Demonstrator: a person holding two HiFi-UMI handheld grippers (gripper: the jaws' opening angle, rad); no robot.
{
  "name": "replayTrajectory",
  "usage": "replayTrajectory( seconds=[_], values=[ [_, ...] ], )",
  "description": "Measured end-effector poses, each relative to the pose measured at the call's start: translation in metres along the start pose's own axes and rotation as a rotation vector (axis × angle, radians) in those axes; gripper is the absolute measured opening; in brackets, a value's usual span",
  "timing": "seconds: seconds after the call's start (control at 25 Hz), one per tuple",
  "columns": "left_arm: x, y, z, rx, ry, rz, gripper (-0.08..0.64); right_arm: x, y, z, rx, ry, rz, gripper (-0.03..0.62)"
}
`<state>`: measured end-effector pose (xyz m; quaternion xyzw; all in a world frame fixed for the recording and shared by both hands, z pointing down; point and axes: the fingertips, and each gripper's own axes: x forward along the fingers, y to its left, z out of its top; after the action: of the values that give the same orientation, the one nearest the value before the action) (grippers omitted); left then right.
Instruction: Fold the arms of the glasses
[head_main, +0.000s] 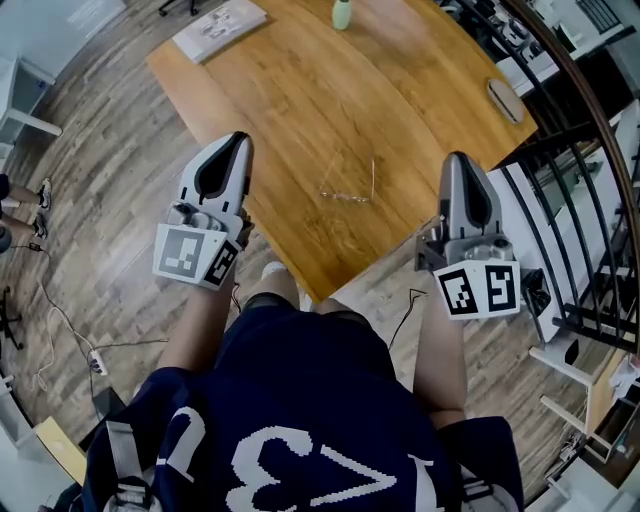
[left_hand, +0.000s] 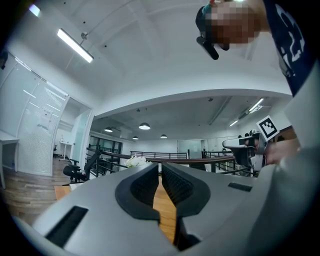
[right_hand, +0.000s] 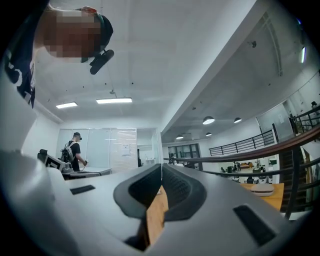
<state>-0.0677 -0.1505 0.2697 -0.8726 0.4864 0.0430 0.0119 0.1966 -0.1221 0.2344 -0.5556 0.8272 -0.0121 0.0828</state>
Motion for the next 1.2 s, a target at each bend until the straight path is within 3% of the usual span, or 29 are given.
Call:
replayTrajectory(
  seconds=[0.16,0.44,0.56,0.68,0.96,1.2],
  values=[
    [0.017,0.008,-0.007,-0.004,0.007,-0.008,0.031,0.01,-0.007,-0.009,0.006,0.024,-0.017,0.026],
    [0.055,0.014,-0.038,-0.071,0.043,-0.134,0.031,0.027,-0.009,-0.038,0.041,0.084,-0.097,0.026],
    [0.068,0.016,-0.048,-0.08,0.056,-0.175,0.031,0.035,-0.007,-0.063,0.103,0.12,-0.118,0.026],
    [0.076,0.019,-0.06,-0.08,0.076,-0.213,0.031,0.04,-0.003,-0.113,0.171,0.213,-0.132,0.026],
    [0.084,0.021,-0.089,-0.094,0.138,-0.272,0.031,0.016,0.013,-0.238,0.485,0.395,-0.248,0.028],
    [0.085,0.014,-0.102,-0.104,0.168,-0.313,0.031,-0.02,0.04,-0.321,0.849,0.466,-0.367,0.028]
  ],
)
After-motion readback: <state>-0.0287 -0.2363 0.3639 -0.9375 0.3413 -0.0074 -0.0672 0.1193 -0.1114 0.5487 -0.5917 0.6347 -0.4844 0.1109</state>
